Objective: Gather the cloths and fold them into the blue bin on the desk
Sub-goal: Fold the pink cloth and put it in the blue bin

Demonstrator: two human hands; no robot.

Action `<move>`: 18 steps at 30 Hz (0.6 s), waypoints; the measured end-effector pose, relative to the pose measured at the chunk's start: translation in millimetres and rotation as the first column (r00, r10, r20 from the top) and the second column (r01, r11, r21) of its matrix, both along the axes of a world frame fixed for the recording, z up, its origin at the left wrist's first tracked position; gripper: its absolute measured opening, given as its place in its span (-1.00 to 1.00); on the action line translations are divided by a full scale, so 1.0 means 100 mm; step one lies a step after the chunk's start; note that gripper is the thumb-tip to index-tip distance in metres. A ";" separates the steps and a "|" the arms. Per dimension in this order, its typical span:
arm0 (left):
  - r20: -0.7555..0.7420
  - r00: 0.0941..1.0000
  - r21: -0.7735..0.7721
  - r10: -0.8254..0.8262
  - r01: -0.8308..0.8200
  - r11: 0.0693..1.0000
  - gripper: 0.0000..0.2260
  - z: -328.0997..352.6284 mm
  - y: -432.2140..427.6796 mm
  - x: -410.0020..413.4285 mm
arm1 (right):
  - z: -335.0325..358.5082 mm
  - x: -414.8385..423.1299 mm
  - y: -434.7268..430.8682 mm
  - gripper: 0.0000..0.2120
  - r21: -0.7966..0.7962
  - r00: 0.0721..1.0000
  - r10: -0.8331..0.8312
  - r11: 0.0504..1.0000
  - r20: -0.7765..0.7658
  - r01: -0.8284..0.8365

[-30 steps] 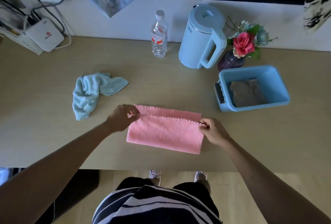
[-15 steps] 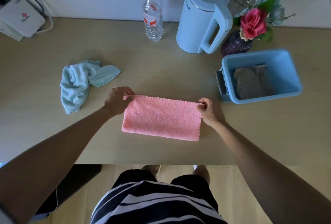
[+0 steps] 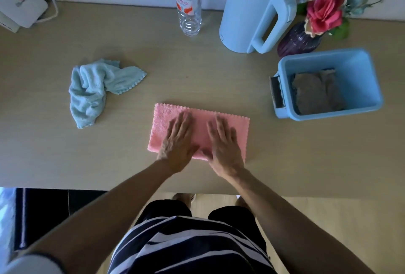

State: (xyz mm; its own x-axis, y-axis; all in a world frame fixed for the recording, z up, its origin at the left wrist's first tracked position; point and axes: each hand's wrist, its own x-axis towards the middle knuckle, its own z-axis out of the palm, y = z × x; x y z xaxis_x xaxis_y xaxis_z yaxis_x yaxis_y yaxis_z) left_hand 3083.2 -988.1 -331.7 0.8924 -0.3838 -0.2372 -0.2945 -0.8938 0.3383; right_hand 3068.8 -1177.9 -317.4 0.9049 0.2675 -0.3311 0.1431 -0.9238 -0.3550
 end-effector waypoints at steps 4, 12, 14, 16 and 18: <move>0.010 1.000 0.073 0.023 -0.024 0.997 -0.23 -0.11 0.22 -0.17 | -0.10 -0.17 -0.26 -0.11 -0.120 0.997 0.027 0.993 0.070 -0.018; 0.072 0.960 0.258 -0.270 0.243 0.935 -0.27 -0.03 0.52 0.28 | 0.14 -0.26 -0.51 -0.19 -0.267 0.999 0.028 0.963 0.015 -0.023; 0.107 0.935 0.343 -0.337 0.283 0.896 -0.29 0.06 0.47 0.58 | 0.26 -0.28 -0.36 -0.17 -0.287 1.000 -0.012 0.958 0.003 0.013; 0.126 0.923 0.424 -0.362 0.280 0.861 -0.28 0.17 0.36 0.85 | 0.36 -0.30 -0.16 -0.21 -0.304 0.999 -0.027 0.953 -0.025 0.018; 0.148 0.910 0.444 -0.386 0.288 0.848 -0.33 0.26 0.25 0.97 | 0.40 -0.32 0.01 -0.34 -0.251 0.998 -0.016 0.968 -0.058 0.001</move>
State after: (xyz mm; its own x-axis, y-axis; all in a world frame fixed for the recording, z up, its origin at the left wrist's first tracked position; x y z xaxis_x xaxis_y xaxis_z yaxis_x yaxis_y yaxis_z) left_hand 3180.4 -963.6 -305.8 0.7725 -0.5845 -0.2482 -0.6258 -0.7670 -0.1414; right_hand 3036.5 -1177.1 -277.8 0.8837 0.1619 -0.4391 0.1210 -0.9854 -0.1197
